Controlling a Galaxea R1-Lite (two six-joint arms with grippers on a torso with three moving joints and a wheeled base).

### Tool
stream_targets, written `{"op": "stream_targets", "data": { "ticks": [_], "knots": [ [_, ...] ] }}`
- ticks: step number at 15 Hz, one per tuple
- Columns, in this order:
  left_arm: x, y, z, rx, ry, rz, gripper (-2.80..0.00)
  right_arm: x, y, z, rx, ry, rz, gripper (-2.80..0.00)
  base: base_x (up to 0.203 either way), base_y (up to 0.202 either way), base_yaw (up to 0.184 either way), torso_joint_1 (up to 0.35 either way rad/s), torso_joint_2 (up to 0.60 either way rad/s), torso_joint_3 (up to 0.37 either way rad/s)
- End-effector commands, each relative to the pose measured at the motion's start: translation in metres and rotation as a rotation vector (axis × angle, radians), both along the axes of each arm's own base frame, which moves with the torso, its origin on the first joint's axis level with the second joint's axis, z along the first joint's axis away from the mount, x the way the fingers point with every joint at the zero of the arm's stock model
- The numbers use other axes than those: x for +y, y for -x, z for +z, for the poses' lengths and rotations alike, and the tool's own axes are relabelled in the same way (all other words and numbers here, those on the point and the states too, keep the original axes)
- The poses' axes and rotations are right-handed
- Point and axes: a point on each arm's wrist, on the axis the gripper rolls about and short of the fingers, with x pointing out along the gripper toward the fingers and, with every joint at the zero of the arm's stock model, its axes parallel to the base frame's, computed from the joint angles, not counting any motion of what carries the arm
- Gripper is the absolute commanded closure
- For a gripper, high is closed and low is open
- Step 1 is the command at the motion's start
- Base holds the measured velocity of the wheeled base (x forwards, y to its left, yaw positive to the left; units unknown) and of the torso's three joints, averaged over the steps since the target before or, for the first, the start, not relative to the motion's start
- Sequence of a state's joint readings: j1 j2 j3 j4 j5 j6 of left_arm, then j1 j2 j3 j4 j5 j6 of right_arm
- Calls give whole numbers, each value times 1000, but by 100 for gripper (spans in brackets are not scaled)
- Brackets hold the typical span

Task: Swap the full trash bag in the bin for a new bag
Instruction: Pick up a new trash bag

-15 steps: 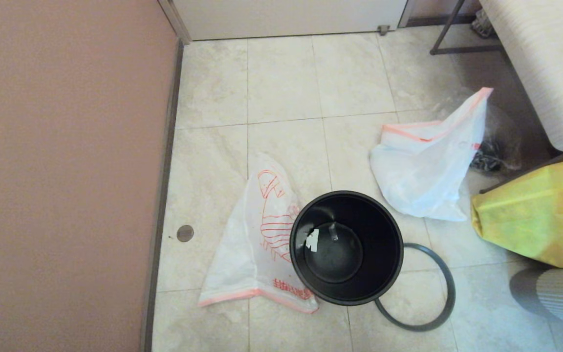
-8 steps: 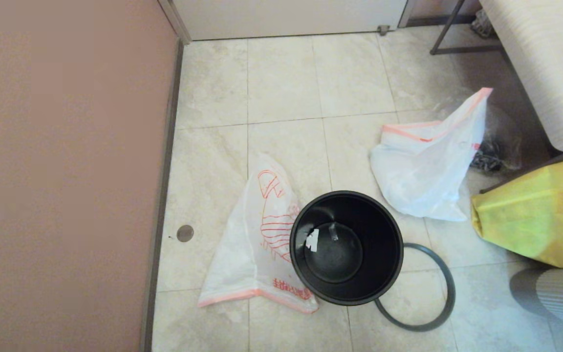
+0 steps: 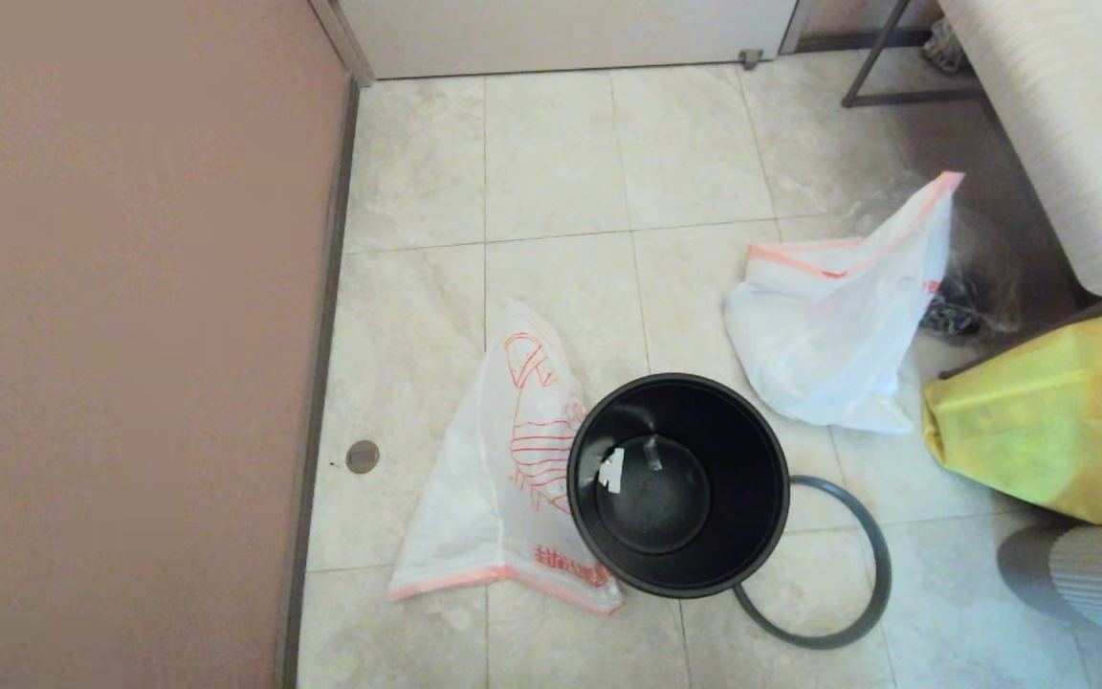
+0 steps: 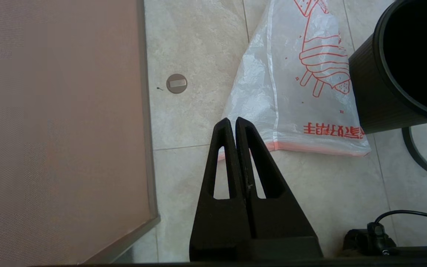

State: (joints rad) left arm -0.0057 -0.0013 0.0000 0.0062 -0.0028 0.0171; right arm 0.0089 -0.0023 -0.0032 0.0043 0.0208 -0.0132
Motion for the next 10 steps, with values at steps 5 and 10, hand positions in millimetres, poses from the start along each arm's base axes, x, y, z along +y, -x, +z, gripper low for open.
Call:
{"op": "stream_targets", "data": {
  "ticks": [5,10],
  "knots": [
    [0,0,0,1,25,0,0,0,0,0,1,1,1,0,0,0,0,0,0,0],
    [0,0,0,-1,20,9,0,0,0,0,1,1,1,0,0,0,0,0,0,0]
  ]
}}
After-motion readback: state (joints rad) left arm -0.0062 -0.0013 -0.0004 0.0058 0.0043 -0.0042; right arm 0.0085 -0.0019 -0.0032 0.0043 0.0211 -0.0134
